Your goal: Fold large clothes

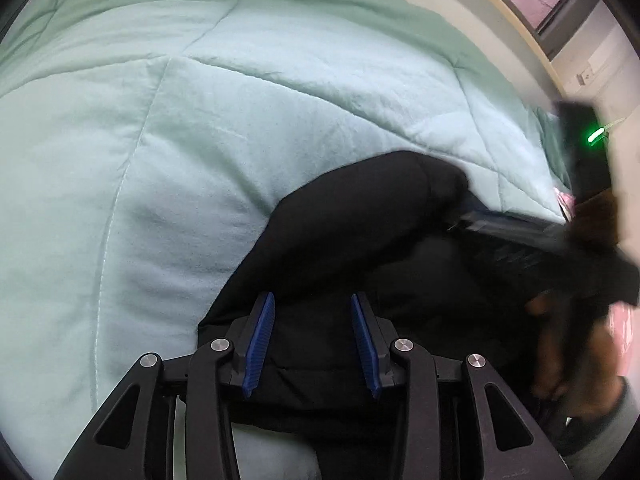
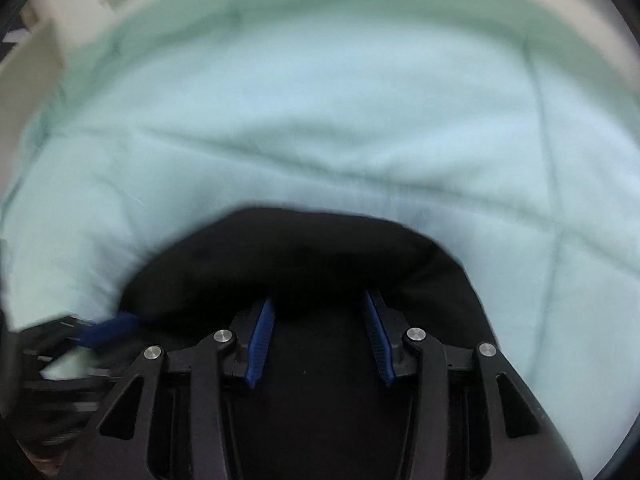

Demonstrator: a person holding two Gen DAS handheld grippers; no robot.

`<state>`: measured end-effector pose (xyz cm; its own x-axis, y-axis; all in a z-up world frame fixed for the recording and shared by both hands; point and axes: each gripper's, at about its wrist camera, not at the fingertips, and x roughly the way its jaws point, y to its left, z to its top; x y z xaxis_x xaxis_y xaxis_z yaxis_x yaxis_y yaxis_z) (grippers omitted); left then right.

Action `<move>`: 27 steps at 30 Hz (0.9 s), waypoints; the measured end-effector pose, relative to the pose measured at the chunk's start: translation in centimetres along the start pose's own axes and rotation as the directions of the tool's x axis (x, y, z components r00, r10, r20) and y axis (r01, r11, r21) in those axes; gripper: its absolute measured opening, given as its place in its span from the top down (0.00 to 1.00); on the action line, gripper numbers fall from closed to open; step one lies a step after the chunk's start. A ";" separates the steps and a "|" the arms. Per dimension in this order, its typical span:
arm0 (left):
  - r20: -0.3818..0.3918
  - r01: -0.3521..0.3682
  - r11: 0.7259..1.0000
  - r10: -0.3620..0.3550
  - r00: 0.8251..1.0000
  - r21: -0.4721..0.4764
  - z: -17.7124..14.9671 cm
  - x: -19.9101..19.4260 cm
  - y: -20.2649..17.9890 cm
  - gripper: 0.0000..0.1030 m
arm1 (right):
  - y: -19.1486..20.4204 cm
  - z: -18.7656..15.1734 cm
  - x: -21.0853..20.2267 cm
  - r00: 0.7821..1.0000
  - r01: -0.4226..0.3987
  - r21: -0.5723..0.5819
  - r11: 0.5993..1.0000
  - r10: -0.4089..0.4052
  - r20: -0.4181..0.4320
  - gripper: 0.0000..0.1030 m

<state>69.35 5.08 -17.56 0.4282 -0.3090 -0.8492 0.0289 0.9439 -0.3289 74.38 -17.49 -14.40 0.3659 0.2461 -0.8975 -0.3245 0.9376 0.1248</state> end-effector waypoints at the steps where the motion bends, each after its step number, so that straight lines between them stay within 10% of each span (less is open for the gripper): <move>1: -0.003 -0.007 1.000 0.007 1.000 0.017 0.1 0.0 -0.2 0.61 | -0.2 -0.4 0.3 1.000 -0.013 0.006 1.000 0.013 0.026 0.54; 14: 0.042 0.081 0.996 -0.083 0.996 0.041 -1.1 -5.3 -0.9 0.60 | -2.2 -8.0 -12.3 0.998 -0.052 0.059 0.997 0.049 0.050 0.54; 20: -0.125 0.072 0.997 -0.073 0.990 -0.013 -1.6 0.9 0.7 0.61 | -5.6 -12.8 -7.7 0.993 -0.032 0.125 0.992 0.045 -0.106 0.55; 27: -0.069 0.116 0.991 -0.111 0.991 0.073 -0.8 -2.7 0.3 0.60 | -6.7 -11.9 -9.5 0.988 -0.098 0.112 0.989 0.111 -0.108 0.53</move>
<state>67.50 6.08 -15.65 0.3590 -0.4194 -0.8338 0.1442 0.9075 -0.3944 62.73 -29.03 -11.78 0.2311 0.3203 -0.9187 -0.2593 0.9304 0.2591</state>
